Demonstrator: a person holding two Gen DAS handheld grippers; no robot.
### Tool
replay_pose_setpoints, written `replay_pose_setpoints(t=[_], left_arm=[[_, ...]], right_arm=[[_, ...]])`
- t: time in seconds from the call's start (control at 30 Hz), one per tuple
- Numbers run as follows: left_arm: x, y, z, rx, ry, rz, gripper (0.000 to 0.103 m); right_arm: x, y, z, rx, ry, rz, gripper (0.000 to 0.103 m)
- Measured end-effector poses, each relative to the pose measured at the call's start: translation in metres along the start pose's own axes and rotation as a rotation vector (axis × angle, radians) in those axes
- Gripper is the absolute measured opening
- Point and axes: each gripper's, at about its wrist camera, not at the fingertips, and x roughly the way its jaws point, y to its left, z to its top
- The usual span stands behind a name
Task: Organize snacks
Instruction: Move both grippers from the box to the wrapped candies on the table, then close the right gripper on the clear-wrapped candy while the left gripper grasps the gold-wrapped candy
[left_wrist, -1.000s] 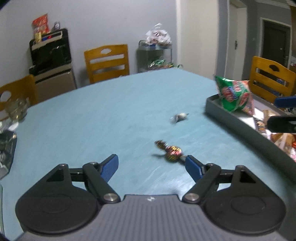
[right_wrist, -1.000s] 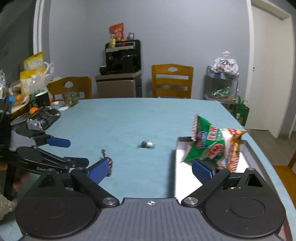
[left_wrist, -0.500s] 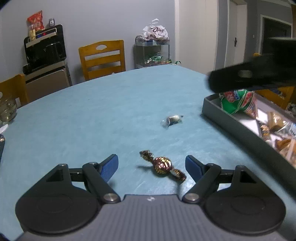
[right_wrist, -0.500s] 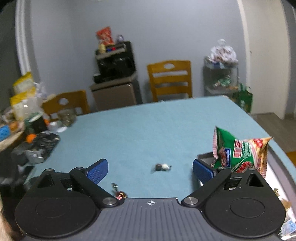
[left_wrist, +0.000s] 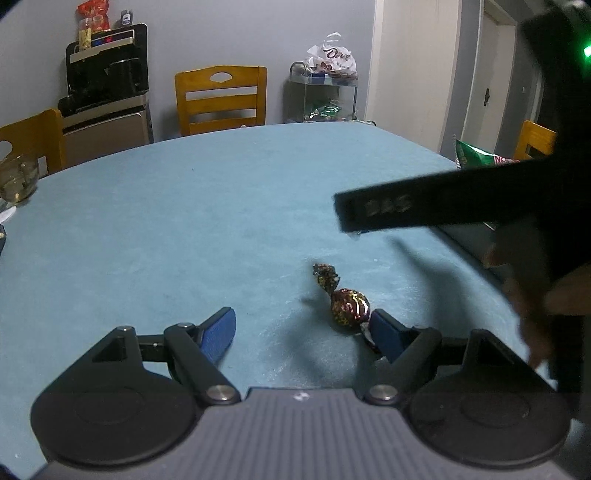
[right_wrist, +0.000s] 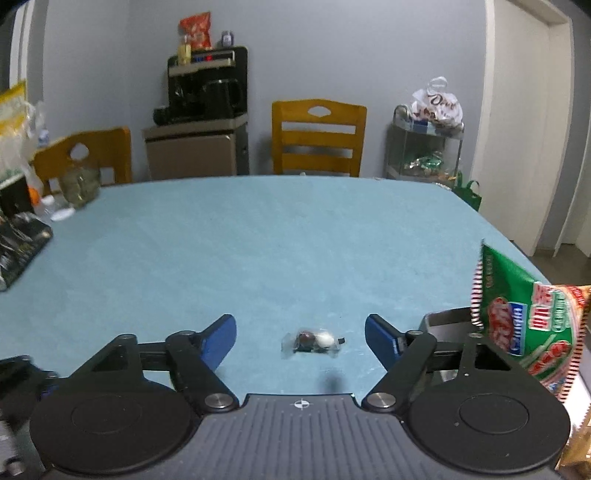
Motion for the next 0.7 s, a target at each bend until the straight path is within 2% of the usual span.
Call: replay_pose_setpoints(t=[0.23, 0.3, 0.43, 0.5, 0.7], left_arm=[[0.002, 0.007, -0.001, -0.023, 0.006, -0.019, 0.081], [0.002, 0.009, -0.001, -0.024, 0.006, -0.021, 0.081], [0.001, 0.011, -0.002, -0.022, 0.006, -0.025, 0.083], [0.001, 0.011, -0.003, -0.021, 0.007, -0.026, 0.083], [0.0, 0.011, -0.004, -0.021, 0.006, -0.028, 0.084]], right_arm=[[0.029, 0.001, -0.008, -0.017, 0.049, -0.012, 0.064], [0.035, 0.003, -0.009, -0.024, 0.056, -0.013, 0.058], [0.038, 0.001, -0.012, -0.013, 0.051, -0.008, 0.054], [0.037, 0.0, -0.011, -0.011, 0.049, -0.006, 0.043], [0.033, -0.003, -0.01, -0.004, 0.053, 0.0, 0.018]])
